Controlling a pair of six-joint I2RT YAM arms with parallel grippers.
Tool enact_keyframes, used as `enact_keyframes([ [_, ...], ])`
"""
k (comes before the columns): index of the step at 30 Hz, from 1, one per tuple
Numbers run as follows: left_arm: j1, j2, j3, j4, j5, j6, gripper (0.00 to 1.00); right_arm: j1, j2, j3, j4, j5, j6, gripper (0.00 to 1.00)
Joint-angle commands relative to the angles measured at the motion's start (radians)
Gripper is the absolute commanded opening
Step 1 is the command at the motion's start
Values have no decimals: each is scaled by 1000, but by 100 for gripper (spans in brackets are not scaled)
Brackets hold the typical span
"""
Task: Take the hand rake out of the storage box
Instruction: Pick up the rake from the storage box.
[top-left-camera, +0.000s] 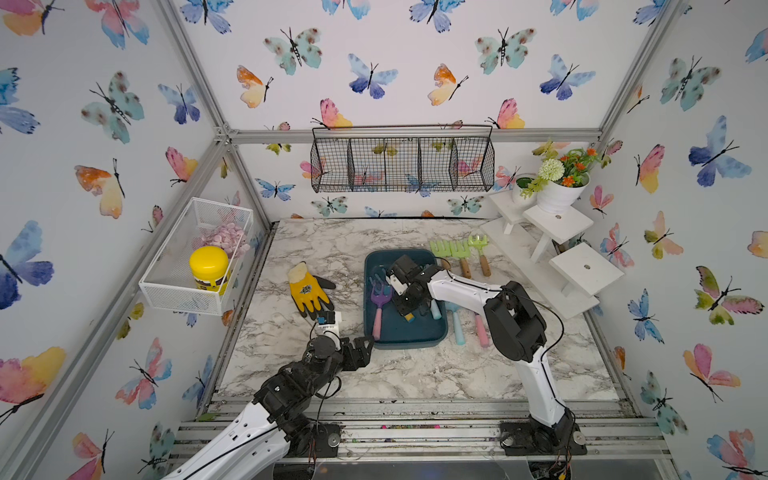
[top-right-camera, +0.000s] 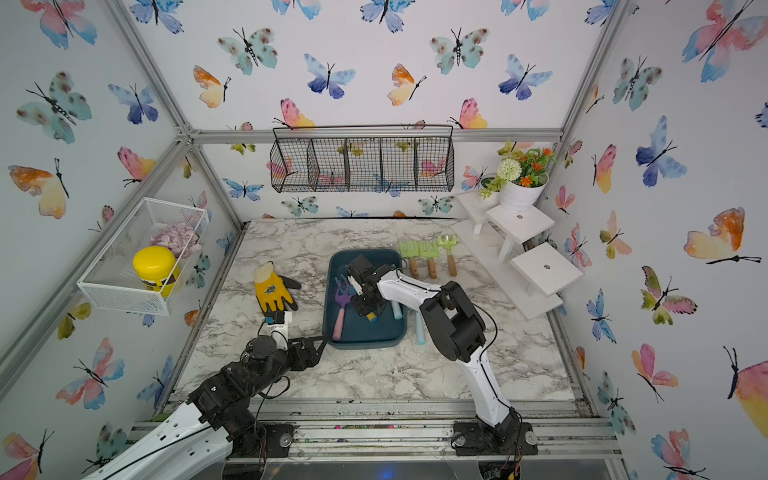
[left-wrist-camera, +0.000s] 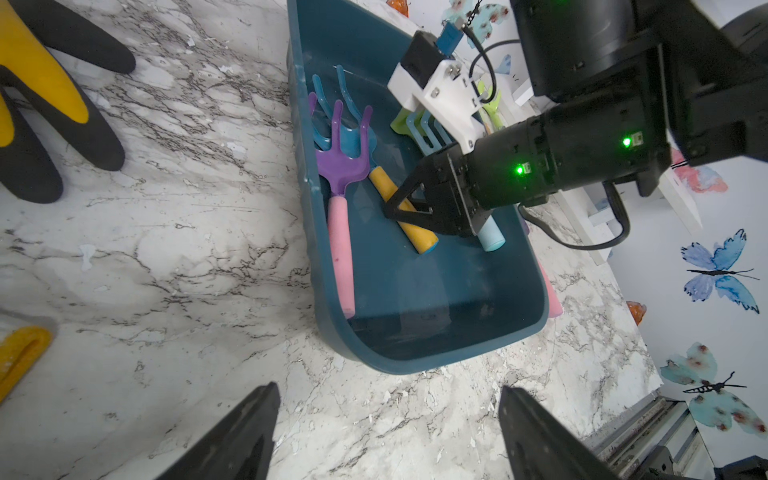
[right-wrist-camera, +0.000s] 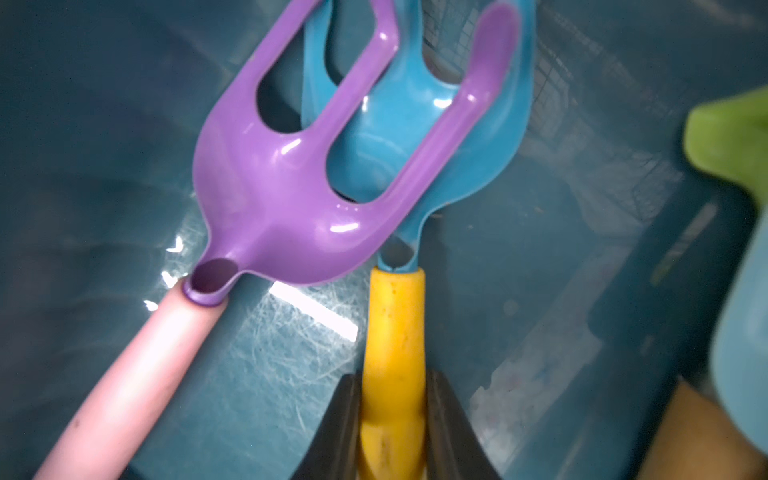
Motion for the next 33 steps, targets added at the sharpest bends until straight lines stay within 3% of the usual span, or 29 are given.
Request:
enact_keyframes([
  [1, 6, 5, 30, -4, -18, 17, 88, 5, -35, -53, -55, 79, 1, 18],
  [11, 6, -18, 42, -28, -25, 25, 88, 5, -173, -69, -55, 212, 6, 9],
  [18, 6, -16, 49, -35, -22, 26, 88, 5, -272, -108, -26, 308, 10, 8],
  [33, 6, -16, 79, -51, -21, 32, 88, 5, -410, -159, -21, 317, 33, 9],
])
